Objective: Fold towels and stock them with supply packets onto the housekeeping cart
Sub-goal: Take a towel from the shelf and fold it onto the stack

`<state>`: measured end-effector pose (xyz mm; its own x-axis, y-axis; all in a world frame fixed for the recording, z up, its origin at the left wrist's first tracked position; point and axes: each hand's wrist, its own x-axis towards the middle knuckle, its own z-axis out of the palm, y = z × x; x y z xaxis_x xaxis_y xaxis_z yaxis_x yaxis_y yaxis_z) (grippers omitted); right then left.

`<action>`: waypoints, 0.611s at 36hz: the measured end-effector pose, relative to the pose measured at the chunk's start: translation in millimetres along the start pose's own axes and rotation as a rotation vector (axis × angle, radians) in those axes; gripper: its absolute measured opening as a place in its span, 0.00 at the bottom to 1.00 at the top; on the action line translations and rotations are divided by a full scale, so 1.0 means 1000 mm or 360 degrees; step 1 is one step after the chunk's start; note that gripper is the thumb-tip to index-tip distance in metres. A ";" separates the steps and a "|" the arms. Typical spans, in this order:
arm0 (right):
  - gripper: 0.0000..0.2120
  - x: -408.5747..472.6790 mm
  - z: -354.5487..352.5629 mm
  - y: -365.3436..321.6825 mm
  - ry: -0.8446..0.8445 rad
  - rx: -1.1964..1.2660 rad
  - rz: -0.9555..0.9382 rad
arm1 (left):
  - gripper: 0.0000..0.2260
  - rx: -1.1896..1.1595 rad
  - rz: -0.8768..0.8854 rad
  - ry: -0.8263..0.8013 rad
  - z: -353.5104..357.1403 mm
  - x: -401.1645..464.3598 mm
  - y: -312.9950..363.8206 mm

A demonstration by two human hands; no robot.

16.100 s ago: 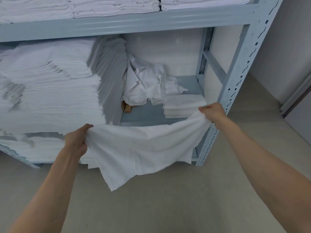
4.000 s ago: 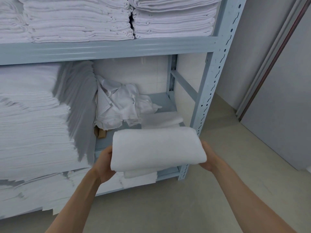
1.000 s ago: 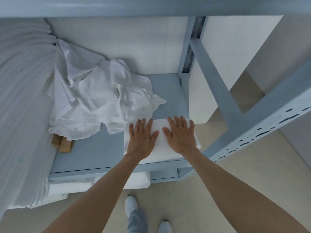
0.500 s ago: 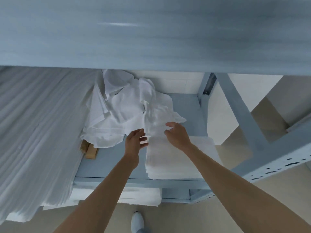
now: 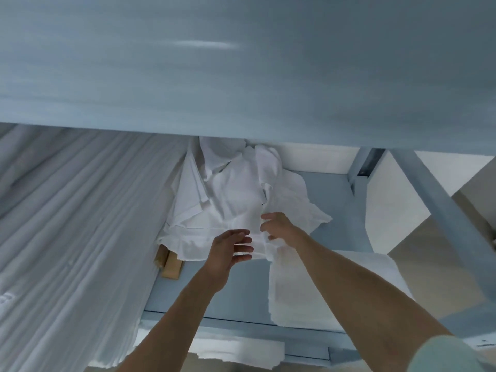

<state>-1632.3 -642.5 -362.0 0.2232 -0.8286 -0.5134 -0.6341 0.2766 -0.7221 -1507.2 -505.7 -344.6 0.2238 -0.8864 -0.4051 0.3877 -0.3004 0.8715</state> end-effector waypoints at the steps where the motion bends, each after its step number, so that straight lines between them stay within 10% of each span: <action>1: 0.24 0.006 0.002 0.001 -0.0009 0.0102 0.0035 | 0.08 0.0055 0.0016 0.0009 -0.002 0.003 -0.001; 8: 0.02 0.020 0.009 0.004 0.0052 0.0335 0.0050 | 0.08 0.0314 -0.0087 -0.0033 -0.001 0.011 -0.002; 15: 0.10 0.023 -0.007 0.009 0.0297 0.0444 -0.0046 | 0.09 0.0406 -0.0190 -0.0088 0.008 0.019 0.009; 22: 0.19 0.031 -0.007 0.003 -0.0104 0.0166 0.0276 | 0.07 0.0451 -0.0266 -0.0187 0.007 0.018 0.018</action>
<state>-1632.8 -671.0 -376.9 0.1673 -0.7318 -0.6607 -0.5877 0.4640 -0.6627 -1502.9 -529.8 -334.3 0.0674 -0.8464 -0.5283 0.1426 -0.5159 0.8447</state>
